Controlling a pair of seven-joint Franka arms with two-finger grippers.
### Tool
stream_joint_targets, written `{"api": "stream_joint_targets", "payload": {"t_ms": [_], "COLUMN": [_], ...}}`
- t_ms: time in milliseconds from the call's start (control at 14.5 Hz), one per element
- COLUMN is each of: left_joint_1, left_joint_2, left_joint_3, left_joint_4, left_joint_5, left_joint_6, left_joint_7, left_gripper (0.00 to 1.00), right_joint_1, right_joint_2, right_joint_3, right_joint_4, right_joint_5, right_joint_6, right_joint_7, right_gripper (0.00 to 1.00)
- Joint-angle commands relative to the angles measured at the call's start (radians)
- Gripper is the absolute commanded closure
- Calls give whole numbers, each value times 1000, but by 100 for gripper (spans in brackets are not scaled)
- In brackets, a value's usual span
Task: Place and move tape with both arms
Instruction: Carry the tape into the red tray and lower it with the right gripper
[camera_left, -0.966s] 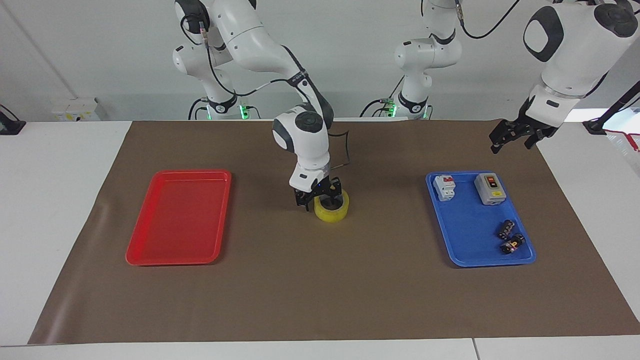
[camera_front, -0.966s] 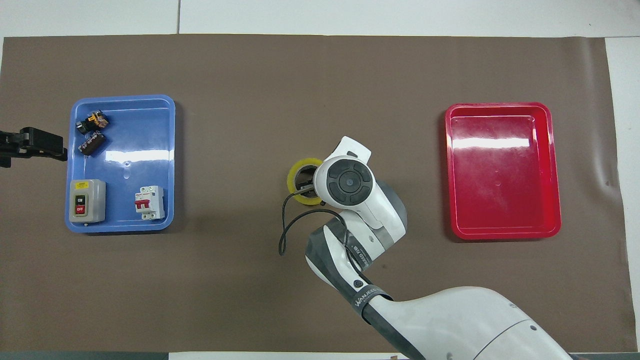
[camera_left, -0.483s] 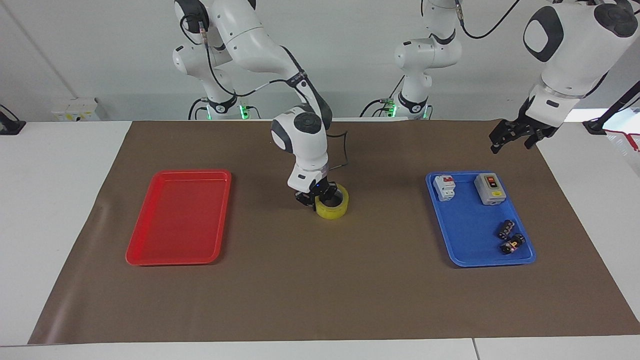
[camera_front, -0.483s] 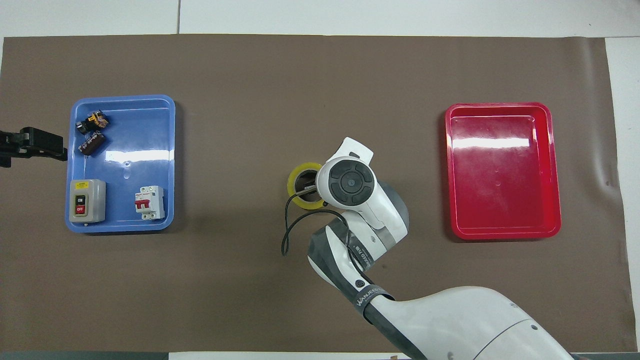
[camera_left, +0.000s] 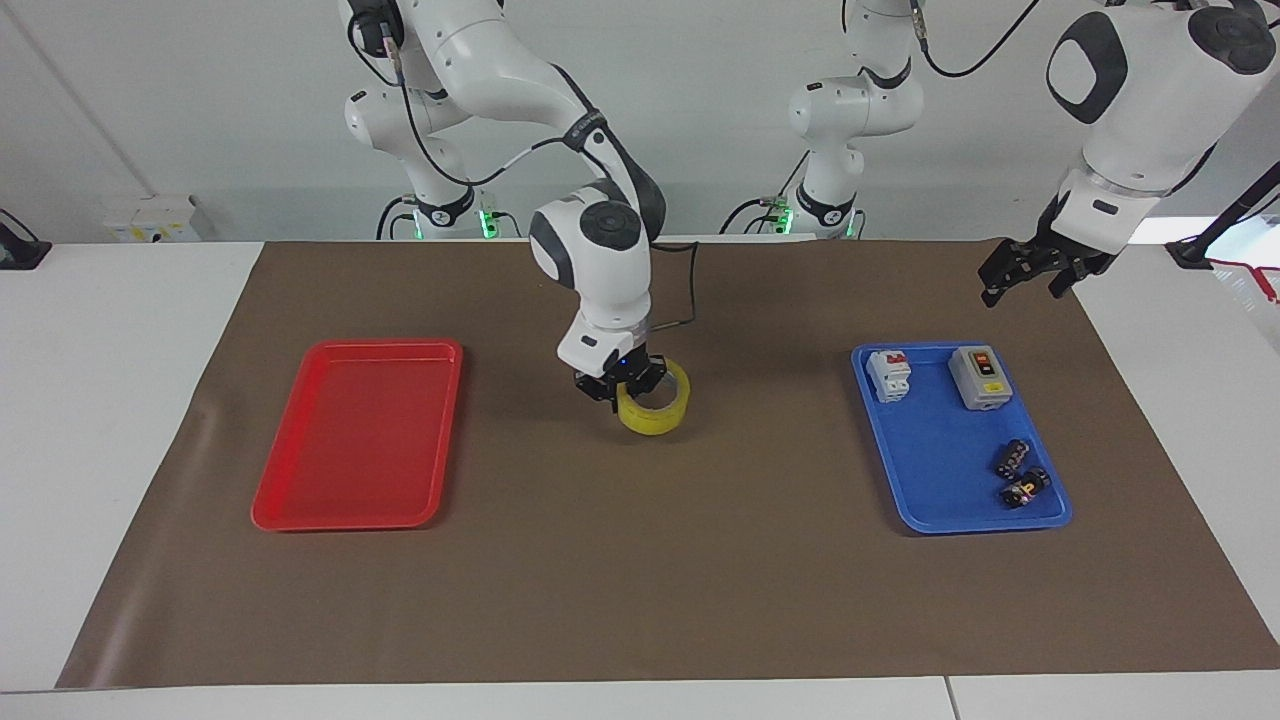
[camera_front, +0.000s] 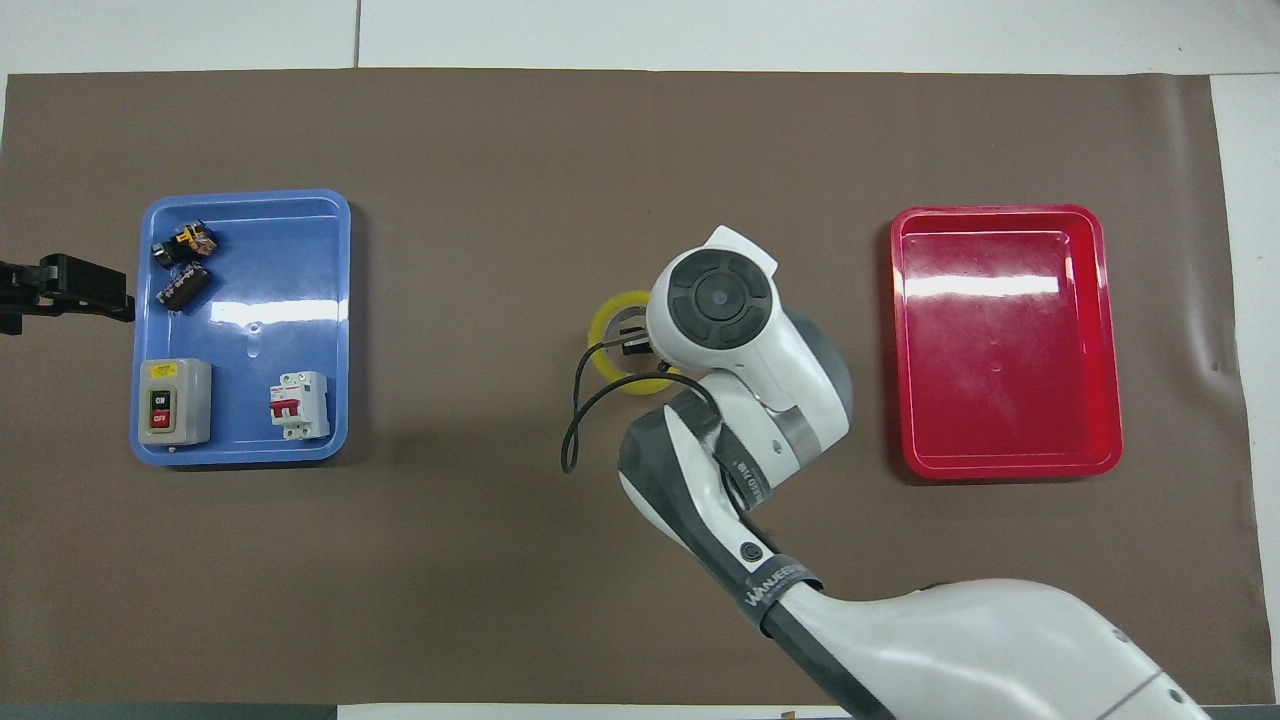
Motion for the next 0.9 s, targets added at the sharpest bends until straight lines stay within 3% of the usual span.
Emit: {"api": "stream_joint_targets", "payload": {"t_ms": [0,345,483,828], "left_joint_1": [-3,-3,-3,-3], "left_joint_2": [-28,-28,-28,-28], "left_joint_3": [6,6,6,6], "left_joint_4": [-27,-27,-27,-27], "left_joint_5": [-23,-24,-23,-23], "left_joint_6": [8,8,7,7], "left_joint_7": [10,10,10,10], "left_gripper": [0,0,0,0], "right_joint_1": [-129,-363,-438,-607], "right_joint_2": [-130,-169,-190,-253], "right_joint_3": [11,12,12,12], "right_joint_4": [-27,-41,-105,-344], "right_joint_5": [-16,-17,-17,-16], "right_joint_6": [-107,-166,-140,117], "right_joint_7": [-3,-288,-400,-660], "right_gripper": [100,100,100,100]}}
